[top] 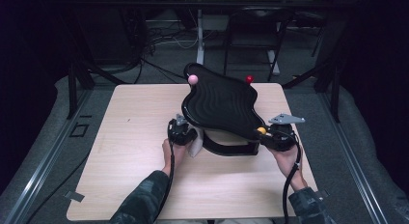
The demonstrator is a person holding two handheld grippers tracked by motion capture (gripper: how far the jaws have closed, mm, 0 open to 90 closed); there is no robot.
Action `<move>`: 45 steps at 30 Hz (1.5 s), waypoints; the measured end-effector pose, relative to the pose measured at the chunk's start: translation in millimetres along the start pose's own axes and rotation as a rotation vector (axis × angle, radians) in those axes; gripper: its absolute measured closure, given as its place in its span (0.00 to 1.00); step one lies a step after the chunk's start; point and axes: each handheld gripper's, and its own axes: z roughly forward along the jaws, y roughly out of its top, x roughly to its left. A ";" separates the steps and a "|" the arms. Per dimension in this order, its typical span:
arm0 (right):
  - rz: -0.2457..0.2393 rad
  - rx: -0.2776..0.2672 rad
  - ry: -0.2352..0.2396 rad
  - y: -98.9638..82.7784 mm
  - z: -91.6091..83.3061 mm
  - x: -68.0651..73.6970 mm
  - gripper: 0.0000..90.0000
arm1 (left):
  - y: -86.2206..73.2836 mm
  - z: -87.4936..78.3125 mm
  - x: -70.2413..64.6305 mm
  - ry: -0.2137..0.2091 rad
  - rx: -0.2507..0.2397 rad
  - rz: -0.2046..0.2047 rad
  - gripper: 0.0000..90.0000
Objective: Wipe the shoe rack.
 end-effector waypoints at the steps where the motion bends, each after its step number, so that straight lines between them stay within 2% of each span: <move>1: 0.000 0.000 -0.001 0.0 0.1 0.2 0.66 | -1.1 -1.2 -1.3 -0.004 -0.001 -0.002 0.94; 6: -0.001 0.000 -0.003 0.1 0.1 0.3 0.66 | -5.6 -6.9 -7.0 -0.042 0.005 0.020 0.94; 9: -0.002 0.000 -0.004 0.1 0.2 0.5 0.66 | -8.1 -11.2 -10.9 -0.091 0.025 0.030 0.94; 11: -0.001 0.000 -0.005 0.0 0.2 0.7 0.66 | -10.8 -15.3 -14.4 -0.127 0.056 0.057 0.94; 16: -0.005 -0.002 -0.009 0.0 0.6 0.8 0.66 | -10.7 -31.7 -13.9 -0.151 0.059 0.063 0.94; 23: -0.005 -0.001 -0.011 0.1 0.7 1.3 0.66 | 10.0 -62.7 2.6 -0.130 -0.009 0.057 0.95; 28: -0.008 0.000 -0.013 0.1 0.7 1.6 0.66 | 28.3 -88.5 13.1 -0.106 -0.060 0.075 0.95; 29: -0.008 0.000 -0.013 0.1 0.7 1.6 0.66 | 31.9 -92.6 14.4 -0.108 -0.082 0.075 0.95; 33: -0.007 0.000 -0.014 0.1 1.0 1.7 0.66 | 50.4 -110.1 18.5 -0.094 -0.118 0.104 0.94; 38: -0.009 -0.002 -0.016 0.2 1.3 1.7 0.66 | 74.9 -123.9 21.5 -0.083 -0.146 0.140 0.94; 45: -0.014 -0.001 -0.017 0.4 1.6 1.8 0.66 | 107.6 -129.6 23.9 -0.051 -0.172 0.166 0.93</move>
